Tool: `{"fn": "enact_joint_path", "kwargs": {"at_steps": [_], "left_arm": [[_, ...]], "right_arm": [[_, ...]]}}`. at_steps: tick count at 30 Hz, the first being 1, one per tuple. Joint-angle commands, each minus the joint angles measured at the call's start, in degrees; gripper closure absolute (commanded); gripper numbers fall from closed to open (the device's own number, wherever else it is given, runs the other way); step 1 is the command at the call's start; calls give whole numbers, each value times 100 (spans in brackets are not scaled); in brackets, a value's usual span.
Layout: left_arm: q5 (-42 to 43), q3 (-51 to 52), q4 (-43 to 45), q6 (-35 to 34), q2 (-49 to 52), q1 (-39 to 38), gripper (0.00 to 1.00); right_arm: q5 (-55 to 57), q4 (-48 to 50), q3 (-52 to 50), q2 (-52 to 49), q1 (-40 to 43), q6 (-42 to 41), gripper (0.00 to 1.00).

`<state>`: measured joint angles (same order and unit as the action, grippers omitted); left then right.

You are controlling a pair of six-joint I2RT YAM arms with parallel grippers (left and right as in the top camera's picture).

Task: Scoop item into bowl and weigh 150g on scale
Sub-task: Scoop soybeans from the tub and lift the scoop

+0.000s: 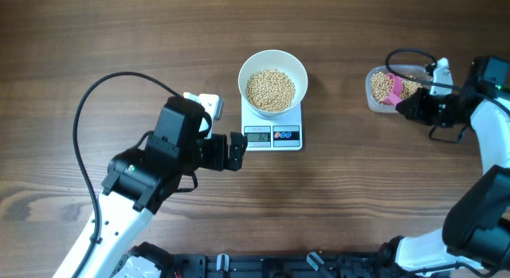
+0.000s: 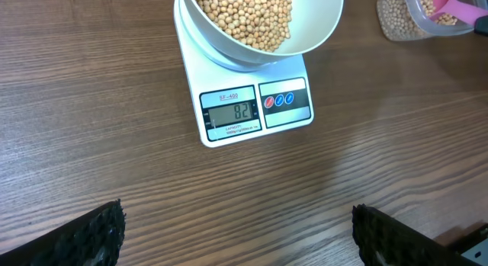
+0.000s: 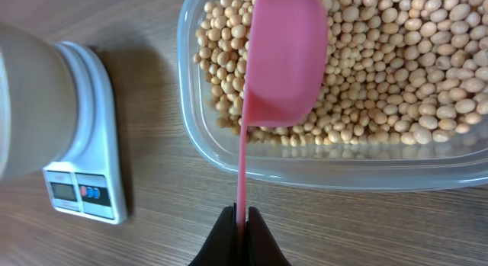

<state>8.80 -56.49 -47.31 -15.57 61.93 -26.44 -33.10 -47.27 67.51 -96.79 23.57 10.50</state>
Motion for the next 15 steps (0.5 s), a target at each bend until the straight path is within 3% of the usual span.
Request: {"fn": "enact_joint_path", "kwargs": {"at_steps": [1,7,12,15], "left_arm": [[-76,46,13,-28,11,-20,0],[-76,46,13,-28,11,-20,0],[-79,46,13,-28,11,-20,0],[-79,46,13,-28,11,-20,0]], "right_arm": [[-745,-17,-52,-127,299,-2,96],[-1399,-39,-52,-127,933,7,96],[-2577,-90,-52,-127,1585,136,96],[-2616,-203,-52,-127,1886,140,96]]}}
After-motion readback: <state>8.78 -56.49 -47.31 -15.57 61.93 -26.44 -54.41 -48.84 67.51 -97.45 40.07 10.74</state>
